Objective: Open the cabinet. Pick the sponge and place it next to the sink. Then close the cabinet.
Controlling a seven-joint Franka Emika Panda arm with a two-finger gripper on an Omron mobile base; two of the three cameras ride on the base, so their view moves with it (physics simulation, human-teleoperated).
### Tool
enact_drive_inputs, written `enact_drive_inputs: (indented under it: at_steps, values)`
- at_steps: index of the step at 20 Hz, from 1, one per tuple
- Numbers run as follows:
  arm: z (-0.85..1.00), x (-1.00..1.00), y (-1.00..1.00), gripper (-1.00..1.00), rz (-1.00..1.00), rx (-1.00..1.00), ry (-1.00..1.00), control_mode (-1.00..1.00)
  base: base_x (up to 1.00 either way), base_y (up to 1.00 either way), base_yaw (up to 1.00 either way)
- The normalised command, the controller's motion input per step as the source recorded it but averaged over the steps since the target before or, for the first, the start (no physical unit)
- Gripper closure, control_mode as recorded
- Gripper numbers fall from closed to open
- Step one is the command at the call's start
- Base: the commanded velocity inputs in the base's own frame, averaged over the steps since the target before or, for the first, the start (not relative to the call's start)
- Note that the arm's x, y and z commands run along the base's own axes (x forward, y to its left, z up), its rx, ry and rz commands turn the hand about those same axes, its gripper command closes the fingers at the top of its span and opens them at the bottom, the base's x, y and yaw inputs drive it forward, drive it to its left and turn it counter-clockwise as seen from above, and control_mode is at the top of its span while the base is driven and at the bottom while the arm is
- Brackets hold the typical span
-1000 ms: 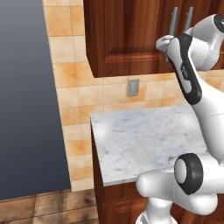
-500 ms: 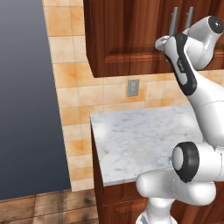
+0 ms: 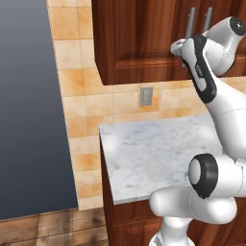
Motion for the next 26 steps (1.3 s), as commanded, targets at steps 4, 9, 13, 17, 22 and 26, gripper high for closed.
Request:
enact_drive_inputs:
  at_steps: [4,9,13,17,22,26]
  values:
    - [-0.23,0.36,0.13,-1.00,0.00,0.00,-0.24,-1.00,0.00,0.00,0.00]
    - [-0.34,0.38,0.34,-1.00,0.00,0.00,-0.37,-1.00,0.00,0.00,0.00]
    - [-0.45,0.52,0.47,-1.00,-0.01,0.00,-0.39,-1.00,0.00,0.00,0.00]
    - [-0.17,0.58,0.56,-1.00,-0.07,0.00,-0.20,-1.00,0.00,0.00,0.00]
    - [-0.02,0.72,0.56,-1.00,-0.09,-0.04,-0.09,-1.00,0.00,0.00,0.00]
    - [-0.03,0.22,0.09,-1.00,-0.03,0.00,-0.01,-1.00,0.00,0.00,0.00]
